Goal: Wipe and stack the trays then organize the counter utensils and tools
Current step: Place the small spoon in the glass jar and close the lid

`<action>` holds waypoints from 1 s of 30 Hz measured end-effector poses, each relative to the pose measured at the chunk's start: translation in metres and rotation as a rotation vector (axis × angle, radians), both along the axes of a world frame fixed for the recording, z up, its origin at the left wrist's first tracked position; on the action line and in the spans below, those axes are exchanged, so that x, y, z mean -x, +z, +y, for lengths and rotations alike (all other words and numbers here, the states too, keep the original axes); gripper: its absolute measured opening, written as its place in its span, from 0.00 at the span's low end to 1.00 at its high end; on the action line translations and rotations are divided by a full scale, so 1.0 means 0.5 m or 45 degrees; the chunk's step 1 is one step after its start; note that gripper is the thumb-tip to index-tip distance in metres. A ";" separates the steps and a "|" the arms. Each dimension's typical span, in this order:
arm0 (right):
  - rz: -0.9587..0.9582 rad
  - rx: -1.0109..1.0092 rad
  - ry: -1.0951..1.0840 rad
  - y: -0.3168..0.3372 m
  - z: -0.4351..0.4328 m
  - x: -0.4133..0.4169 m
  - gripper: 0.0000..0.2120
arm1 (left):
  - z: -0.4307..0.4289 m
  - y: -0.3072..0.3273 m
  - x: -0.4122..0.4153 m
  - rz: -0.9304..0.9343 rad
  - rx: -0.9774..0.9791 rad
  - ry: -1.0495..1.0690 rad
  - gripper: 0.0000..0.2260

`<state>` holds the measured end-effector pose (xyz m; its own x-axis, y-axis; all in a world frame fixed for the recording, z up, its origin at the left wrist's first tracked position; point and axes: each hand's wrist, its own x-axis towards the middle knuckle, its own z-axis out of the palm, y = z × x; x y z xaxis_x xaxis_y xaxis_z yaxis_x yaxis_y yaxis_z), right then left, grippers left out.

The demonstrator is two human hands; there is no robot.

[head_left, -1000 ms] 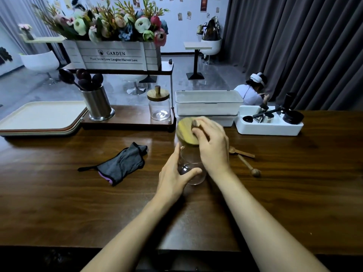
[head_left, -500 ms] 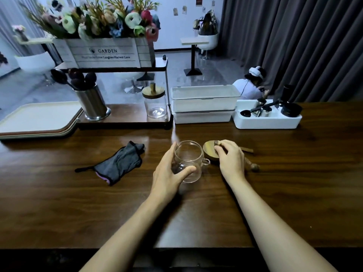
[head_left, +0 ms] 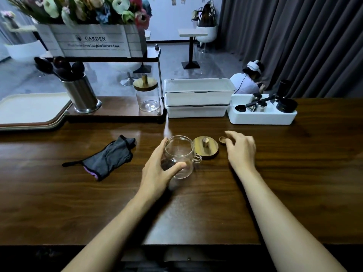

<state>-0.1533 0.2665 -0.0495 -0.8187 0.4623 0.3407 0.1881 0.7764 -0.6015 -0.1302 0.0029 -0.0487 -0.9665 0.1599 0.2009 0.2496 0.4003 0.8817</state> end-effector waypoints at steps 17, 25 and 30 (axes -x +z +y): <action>0.021 0.631 0.275 0.068 0.015 0.001 0.06 | 0.000 0.003 -0.002 0.005 0.007 -0.003 0.41; 0.017 1.135 0.708 0.172 -0.070 -0.024 0.10 | 0.001 0.007 -0.006 0.039 0.022 0.010 0.36; -0.162 0.905 0.793 0.171 -0.107 -0.029 0.02 | -0.001 0.011 -0.008 0.068 0.038 0.013 0.32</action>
<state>-0.1386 0.2128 0.0359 -0.9992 -0.0044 0.0392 -0.0392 0.2199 -0.9747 -0.1260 0.0024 -0.0431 -0.9561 0.1567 0.2477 0.2918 0.4294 0.8547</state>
